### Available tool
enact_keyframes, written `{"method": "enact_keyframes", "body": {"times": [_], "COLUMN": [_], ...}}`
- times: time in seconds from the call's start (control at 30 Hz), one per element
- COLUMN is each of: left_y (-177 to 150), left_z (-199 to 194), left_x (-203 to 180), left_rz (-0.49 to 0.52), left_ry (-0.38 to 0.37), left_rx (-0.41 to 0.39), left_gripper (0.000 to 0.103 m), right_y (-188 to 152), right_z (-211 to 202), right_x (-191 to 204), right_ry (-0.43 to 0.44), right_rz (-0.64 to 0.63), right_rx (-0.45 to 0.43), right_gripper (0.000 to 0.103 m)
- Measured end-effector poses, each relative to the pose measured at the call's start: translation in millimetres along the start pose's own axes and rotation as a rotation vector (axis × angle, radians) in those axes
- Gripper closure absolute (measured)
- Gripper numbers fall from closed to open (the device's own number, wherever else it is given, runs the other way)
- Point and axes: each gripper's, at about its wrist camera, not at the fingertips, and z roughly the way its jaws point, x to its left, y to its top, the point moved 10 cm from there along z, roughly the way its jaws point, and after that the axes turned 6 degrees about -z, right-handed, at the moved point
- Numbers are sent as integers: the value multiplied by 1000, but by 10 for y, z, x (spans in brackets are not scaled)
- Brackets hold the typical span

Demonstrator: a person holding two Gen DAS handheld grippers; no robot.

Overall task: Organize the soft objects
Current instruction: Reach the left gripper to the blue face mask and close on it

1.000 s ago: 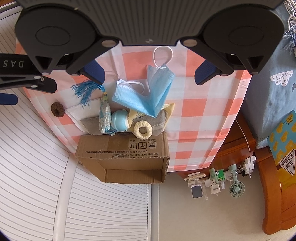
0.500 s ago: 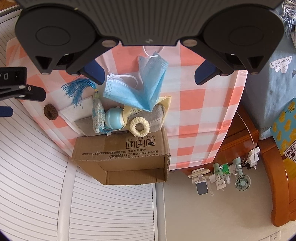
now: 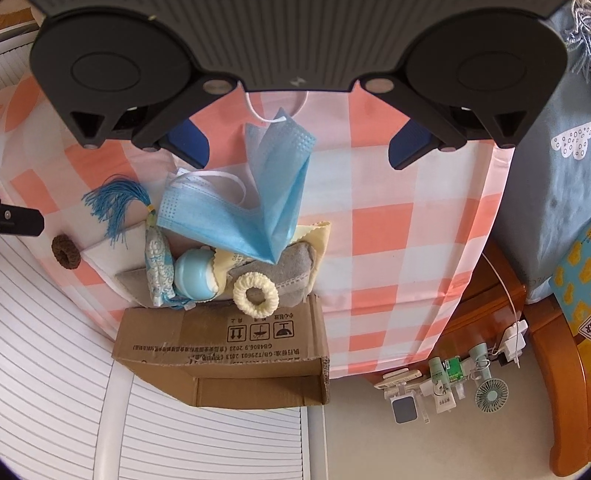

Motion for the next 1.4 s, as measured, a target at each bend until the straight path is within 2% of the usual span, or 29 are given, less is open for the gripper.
{"method": "enact_keyframes", "body": {"times": [0.23,0.43,0.57,0.67,0.8,0.93,1.27,1.4], "left_y": [-65,-158,-155,-166,-201,-224,-218,-256], "left_z": [179,250,254,248,240,254,269,171], "left_x": [134,330,467,498,411,388,386,282], "left_rz": [-20,-48,-72,-85,-64,-95,-93,-36], "left_ry": [29,69,90,80,44,10,13,-28], "left_rx": [38,69,66,68,67,78,70,59], "left_gripper": [1,1,1,1,0,0,0,1], "right_y": [0,-71,-149,-210,-226,-250,-250,-264], "right_z": [173,450,595,671,682,665,649,645], "right_x": [-175,-266,-248,-202,-163,-170,-182,-179], "right_ry": [-10,-44,-17,3,44,66,64,65], "right_rz": [26,-22,-44,-66,-79,-90,-87,-83], "right_rx": [-4,23,48,66,32,-17,-38,-43], "right_gripper": [0,0,0,0,0,0,0,0]}}
